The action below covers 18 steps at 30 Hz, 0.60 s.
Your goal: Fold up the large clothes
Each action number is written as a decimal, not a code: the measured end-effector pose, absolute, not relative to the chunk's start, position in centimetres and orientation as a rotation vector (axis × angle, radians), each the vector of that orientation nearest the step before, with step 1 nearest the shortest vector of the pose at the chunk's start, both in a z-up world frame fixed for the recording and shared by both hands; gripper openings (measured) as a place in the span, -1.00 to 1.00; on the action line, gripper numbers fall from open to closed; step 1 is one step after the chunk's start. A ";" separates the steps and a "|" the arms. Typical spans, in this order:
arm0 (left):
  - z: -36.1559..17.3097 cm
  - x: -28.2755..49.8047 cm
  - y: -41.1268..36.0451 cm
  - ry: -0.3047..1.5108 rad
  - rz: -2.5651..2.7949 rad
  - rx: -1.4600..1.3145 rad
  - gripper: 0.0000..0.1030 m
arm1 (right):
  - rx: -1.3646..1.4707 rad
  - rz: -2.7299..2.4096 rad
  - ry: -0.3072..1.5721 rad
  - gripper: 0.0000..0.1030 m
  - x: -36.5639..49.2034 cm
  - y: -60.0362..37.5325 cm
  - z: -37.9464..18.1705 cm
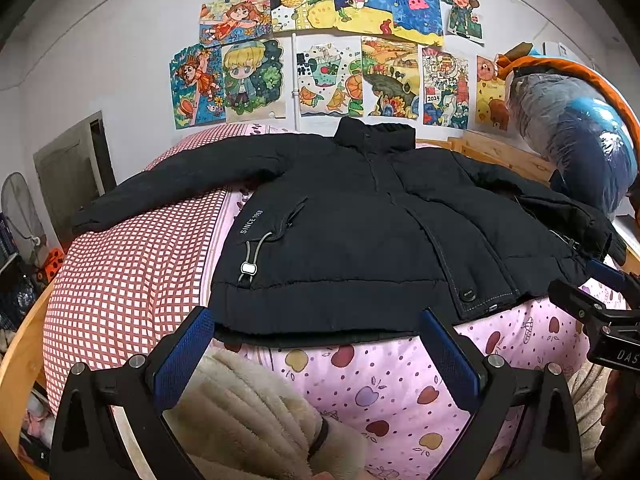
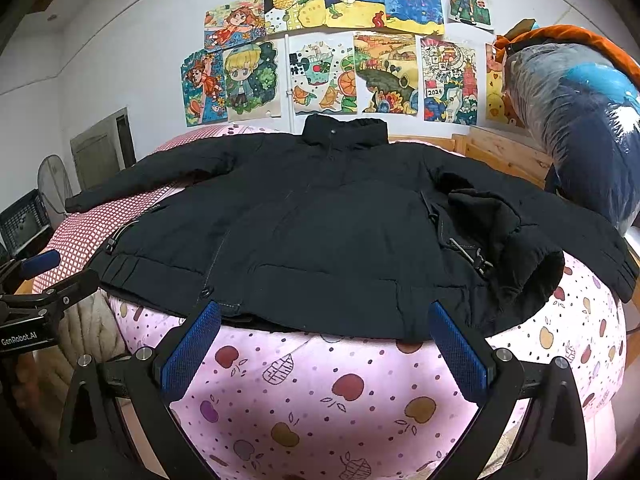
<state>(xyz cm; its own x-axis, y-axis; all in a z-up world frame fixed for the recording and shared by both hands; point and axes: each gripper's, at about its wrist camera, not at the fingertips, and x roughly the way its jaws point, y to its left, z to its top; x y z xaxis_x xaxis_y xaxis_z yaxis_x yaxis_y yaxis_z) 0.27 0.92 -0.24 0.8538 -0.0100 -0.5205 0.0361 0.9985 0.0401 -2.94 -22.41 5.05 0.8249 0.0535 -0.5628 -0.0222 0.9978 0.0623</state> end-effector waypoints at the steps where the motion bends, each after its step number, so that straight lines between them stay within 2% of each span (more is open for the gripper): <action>1: -0.2 0.3 0.9 0.546 -0.025 0.049 1.00 | 0.055 0.040 0.600 0.98 -3.0 -22.4 5.0; 18: -0.3 0.4 1.2 0.556 -0.025 0.040 1.00 | 0.055 0.038 0.601 0.98 -3.0 -22.6 4.8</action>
<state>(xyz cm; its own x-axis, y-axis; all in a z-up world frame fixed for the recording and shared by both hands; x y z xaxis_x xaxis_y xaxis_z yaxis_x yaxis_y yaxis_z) 0.45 1.17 -0.32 0.8492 -0.0130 -0.5280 0.0348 0.9989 0.0314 -2.96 -22.56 4.85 0.8242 0.0517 -0.5639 -0.0194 0.9978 0.0630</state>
